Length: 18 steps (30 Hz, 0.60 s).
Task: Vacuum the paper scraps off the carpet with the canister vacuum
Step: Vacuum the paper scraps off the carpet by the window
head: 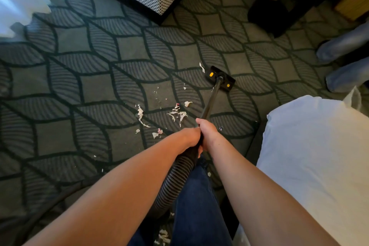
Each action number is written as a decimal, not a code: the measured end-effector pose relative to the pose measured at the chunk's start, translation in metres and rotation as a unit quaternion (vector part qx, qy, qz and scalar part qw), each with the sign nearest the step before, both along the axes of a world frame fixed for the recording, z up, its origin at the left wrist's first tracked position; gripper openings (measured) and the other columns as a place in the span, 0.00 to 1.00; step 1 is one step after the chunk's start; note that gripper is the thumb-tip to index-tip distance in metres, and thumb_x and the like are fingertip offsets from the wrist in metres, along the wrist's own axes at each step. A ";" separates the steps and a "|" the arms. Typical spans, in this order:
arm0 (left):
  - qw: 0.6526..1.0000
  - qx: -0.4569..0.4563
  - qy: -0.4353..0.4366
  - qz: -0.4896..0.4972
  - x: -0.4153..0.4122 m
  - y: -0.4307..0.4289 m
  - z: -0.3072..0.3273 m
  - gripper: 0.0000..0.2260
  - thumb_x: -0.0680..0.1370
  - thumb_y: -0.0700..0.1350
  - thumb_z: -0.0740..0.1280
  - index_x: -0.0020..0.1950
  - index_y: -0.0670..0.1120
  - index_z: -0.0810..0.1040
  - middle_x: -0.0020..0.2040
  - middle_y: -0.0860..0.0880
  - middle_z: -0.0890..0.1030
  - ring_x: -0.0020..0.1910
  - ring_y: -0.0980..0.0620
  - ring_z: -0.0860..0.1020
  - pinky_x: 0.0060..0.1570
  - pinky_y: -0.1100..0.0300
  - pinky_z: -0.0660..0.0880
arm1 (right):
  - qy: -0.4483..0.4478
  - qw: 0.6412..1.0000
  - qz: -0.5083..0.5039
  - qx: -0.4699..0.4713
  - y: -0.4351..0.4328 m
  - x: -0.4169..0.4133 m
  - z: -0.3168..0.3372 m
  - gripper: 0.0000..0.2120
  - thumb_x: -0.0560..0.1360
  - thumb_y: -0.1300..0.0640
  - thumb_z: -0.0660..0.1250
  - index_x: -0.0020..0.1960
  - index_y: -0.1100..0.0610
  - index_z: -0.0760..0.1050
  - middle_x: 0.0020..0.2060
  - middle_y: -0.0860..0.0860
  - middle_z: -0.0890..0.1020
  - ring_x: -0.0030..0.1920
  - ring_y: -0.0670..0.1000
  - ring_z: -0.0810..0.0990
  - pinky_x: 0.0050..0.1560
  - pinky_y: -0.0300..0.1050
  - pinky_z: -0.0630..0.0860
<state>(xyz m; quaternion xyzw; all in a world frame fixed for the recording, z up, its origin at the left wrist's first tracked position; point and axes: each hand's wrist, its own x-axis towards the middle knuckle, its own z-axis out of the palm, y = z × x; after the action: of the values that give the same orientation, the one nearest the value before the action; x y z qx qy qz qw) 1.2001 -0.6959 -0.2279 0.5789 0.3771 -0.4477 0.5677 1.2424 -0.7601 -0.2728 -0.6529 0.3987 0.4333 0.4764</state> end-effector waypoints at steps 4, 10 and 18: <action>0.998 -0.028 0.043 0.026 -0.020 0.002 0.011 0.26 0.84 0.58 0.49 0.40 0.39 0.71 0.29 0.44 0.72 0.26 0.50 0.70 0.27 0.60 0.69 | -0.003 1.000 -0.009 -0.001 -0.004 -0.017 0.005 0.16 0.80 0.52 0.63 0.62 0.61 0.75 0.51 0.57 0.82 0.43 0.56 0.80 0.33 0.46 0.73; 0.999 -0.012 0.034 0.012 -0.054 0.001 0.005 0.24 0.84 0.57 0.49 0.43 0.39 0.72 0.24 0.43 0.73 0.23 0.48 0.70 0.28 0.58 0.71 | 0.041 0.999 0.006 -0.013 -0.004 -0.054 0.011 0.16 0.78 0.48 0.64 0.59 0.58 0.76 0.52 0.57 0.82 0.48 0.58 0.81 0.37 0.48 0.77; 0.998 0.031 -0.040 0.026 -0.070 0.015 0.016 0.19 0.85 0.49 0.48 0.43 0.47 0.73 0.33 0.50 0.69 0.27 0.57 0.70 0.26 0.68 0.68 | 0.011 1.000 -0.015 -0.005 0.011 -0.075 0.024 0.19 0.78 0.48 0.64 0.64 0.59 0.74 0.53 0.58 0.82 0.50 0.59 0.81 0.47 0.53 0.78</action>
<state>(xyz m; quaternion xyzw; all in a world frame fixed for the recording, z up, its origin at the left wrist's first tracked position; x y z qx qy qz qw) 1.1302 -0.6811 -0.2117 0.6035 0.3833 -0.3974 0.5753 1.1672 -0.7490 -0.2489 -0.6443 0.4162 0.4311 0.4752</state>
